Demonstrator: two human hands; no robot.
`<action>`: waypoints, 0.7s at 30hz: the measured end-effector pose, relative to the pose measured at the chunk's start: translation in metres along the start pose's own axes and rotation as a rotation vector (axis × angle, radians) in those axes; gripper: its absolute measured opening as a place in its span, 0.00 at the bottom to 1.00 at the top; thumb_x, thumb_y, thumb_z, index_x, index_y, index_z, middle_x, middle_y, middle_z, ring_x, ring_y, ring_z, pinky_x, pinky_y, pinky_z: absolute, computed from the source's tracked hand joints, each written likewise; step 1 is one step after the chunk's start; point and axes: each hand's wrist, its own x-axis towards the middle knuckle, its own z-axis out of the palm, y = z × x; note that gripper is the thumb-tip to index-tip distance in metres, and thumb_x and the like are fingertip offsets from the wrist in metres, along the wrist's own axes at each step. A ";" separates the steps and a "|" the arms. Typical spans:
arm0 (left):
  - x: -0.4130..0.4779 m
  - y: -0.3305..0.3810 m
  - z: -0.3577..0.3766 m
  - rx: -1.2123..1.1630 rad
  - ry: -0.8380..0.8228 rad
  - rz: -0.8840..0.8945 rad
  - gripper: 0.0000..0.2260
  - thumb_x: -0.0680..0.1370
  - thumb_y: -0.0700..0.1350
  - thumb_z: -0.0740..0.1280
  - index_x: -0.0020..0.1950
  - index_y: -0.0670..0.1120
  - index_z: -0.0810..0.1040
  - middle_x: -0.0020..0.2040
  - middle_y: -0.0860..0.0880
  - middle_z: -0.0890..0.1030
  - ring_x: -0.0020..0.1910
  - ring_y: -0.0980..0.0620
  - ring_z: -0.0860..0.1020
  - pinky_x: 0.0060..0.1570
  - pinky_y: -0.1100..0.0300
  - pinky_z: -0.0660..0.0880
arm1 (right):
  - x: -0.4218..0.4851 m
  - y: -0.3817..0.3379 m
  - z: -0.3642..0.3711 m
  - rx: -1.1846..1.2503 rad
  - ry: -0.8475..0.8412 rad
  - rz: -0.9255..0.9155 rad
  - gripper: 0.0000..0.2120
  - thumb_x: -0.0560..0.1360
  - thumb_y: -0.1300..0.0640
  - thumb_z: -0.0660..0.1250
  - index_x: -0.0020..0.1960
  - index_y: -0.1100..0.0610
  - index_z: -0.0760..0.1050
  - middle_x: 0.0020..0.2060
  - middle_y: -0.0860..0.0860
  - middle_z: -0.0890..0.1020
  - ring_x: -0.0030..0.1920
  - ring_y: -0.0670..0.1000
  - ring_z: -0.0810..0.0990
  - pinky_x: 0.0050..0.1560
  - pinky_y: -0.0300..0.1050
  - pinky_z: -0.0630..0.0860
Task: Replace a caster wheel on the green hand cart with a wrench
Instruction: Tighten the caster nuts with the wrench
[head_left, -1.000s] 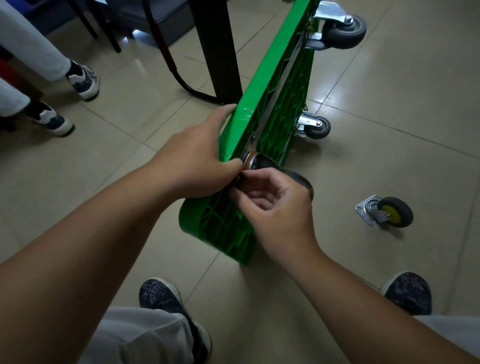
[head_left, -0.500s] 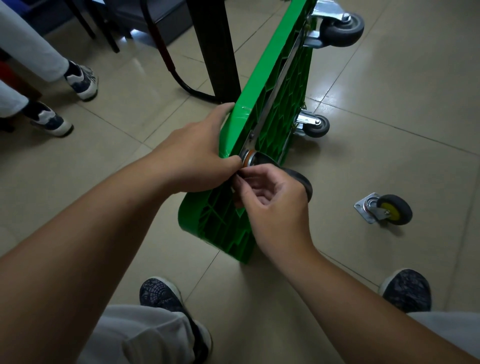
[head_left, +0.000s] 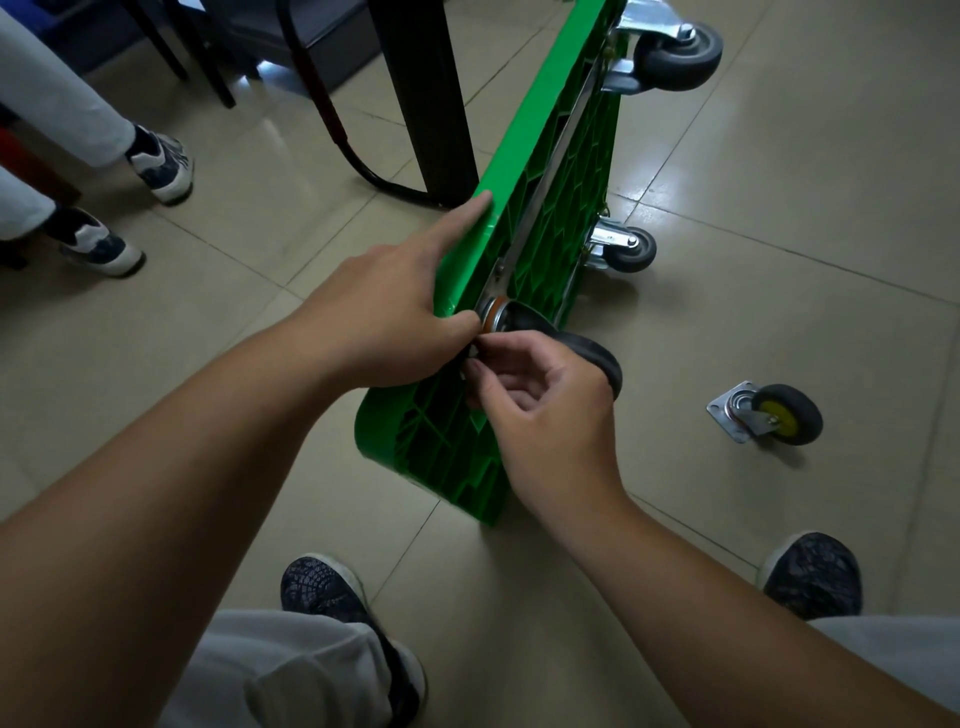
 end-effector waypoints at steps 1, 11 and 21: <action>0.000 0.000 0.000 0.000 -0.003 0.000 0.41 0.80 0.50 0.68 0.79 0.72 0.43 0.59 0.43 0.78 0.38 0.49 0.81 0.42 0.49 0.83 | 0.000 0.000 -0.001 -0.010 0.000 -0.013 0.08 0.76 0.63 0.73 0.55 0.58 0.83 0.42 0.49 0.86 0.44 0.47 0.86 0.50 0.49 0.84; 0.001 -0.003 0.000 -0.016 0.007 0.009 0.40 0.79 0.52 0.68 0.79 0.73 0.44 0.61 0.43 0.79 0.38 0.49 0.82 0.42 0.49 0.83 | 0.002 0.001 -0.004 -0.225 0.010 -0.160 0.09 0.76 0.59 0.74 0.55 0.57 0.83 0.44 0.48 0.85 0.43 0.46 0.84 0.46 0.44 0.82; 0.002 -0.004 0.002 -0.035 0.023 0.012 0.40 0.79 0.50 0.69 0.79 0.72 0.45 0.55 0.46 0.78 0.35 0.52 0.81 0.34 0.57 0.80 | 0.006 -0.004 0.001 -0.113 0.034 -0.041 0.05 0.76 0.57 0.74 0.51 0.57 0.83 0.37 0.49 0.85 0.38 0.49 0.84 0.43 0.51 0.83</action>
